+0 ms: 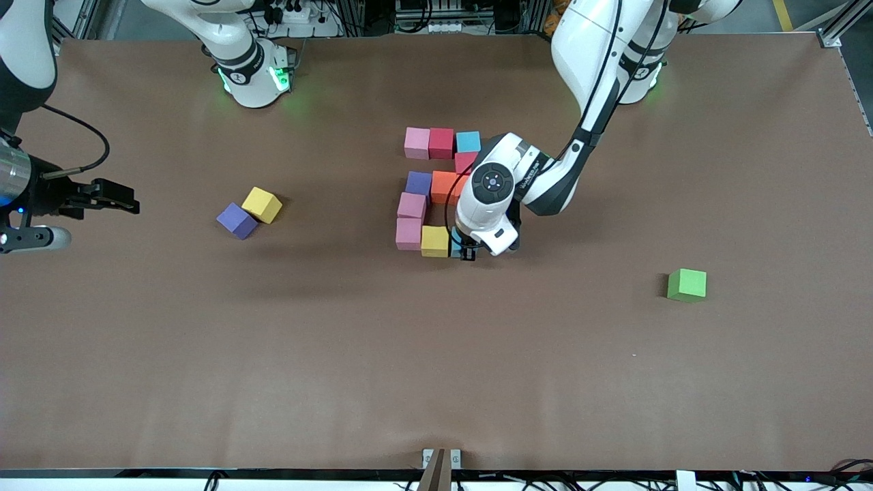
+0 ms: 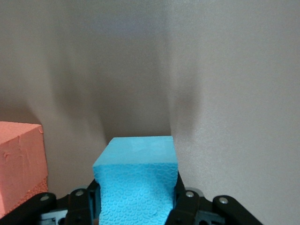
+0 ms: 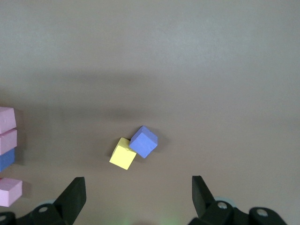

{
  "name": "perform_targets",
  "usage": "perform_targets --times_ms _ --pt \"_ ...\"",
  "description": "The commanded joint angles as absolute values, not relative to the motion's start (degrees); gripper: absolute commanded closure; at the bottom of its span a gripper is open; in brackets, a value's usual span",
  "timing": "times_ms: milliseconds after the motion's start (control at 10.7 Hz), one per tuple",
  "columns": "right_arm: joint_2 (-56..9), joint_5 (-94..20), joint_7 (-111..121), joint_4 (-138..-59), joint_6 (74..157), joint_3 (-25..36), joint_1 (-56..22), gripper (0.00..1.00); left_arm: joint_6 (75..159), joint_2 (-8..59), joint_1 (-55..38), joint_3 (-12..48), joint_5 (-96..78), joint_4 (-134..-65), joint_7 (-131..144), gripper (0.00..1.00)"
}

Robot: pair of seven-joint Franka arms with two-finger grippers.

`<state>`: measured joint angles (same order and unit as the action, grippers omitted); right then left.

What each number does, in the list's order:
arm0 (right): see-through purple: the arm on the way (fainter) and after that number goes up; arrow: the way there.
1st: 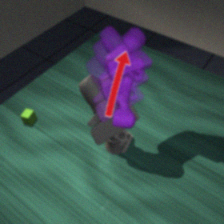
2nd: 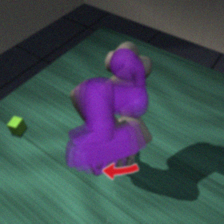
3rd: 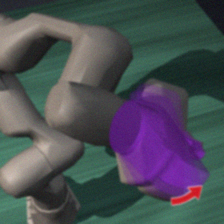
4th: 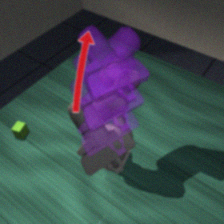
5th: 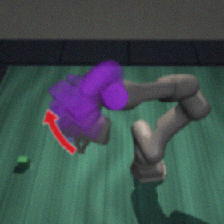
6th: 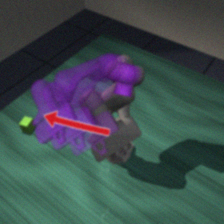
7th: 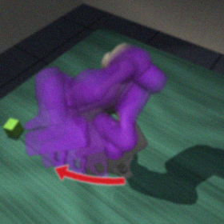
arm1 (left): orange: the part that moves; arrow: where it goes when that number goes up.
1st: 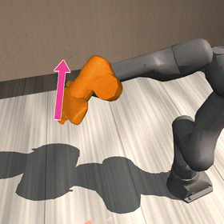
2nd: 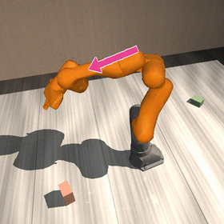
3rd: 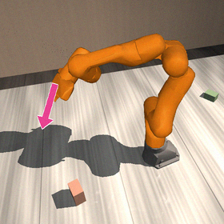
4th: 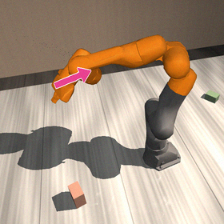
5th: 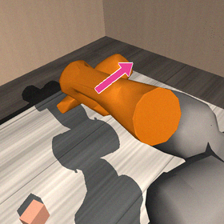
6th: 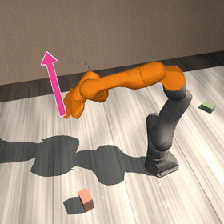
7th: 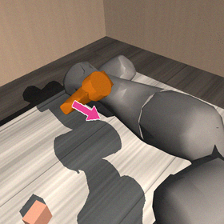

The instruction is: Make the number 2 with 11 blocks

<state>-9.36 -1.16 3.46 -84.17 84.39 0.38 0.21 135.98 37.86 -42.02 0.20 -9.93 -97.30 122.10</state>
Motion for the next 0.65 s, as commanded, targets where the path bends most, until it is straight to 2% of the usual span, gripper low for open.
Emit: perform_targets --times_ms 0,280,467,560 --pt "-3.96 -1.5 0.88 -90.25 86.48 -0.79 0.7 0.0 134.91 38.76 -42.8 -0.62 -10.55 -95.71 122.43 0.84" --pt "-3.87 -1.58 1.23 -90.35 86.49 -0.88 0.7 0.0 135.0 39.29 -42.89 -0.62 -10.63 -95.71 122.52 0.81" --pt "-4.22 -1.84 1.23 -90.18 86.57 -0.79 0.96 0.0 135.0 39.46 -42.89 -0.62 -10.55 -95.71 122.52 0.71" --pt "-4.31 -1.93 1.23 -90.18 86.49 -0.79 1.05 0.0 135.0 39.55 -42.89 -0.62 -10.72 -95.71 122.87 0.46"
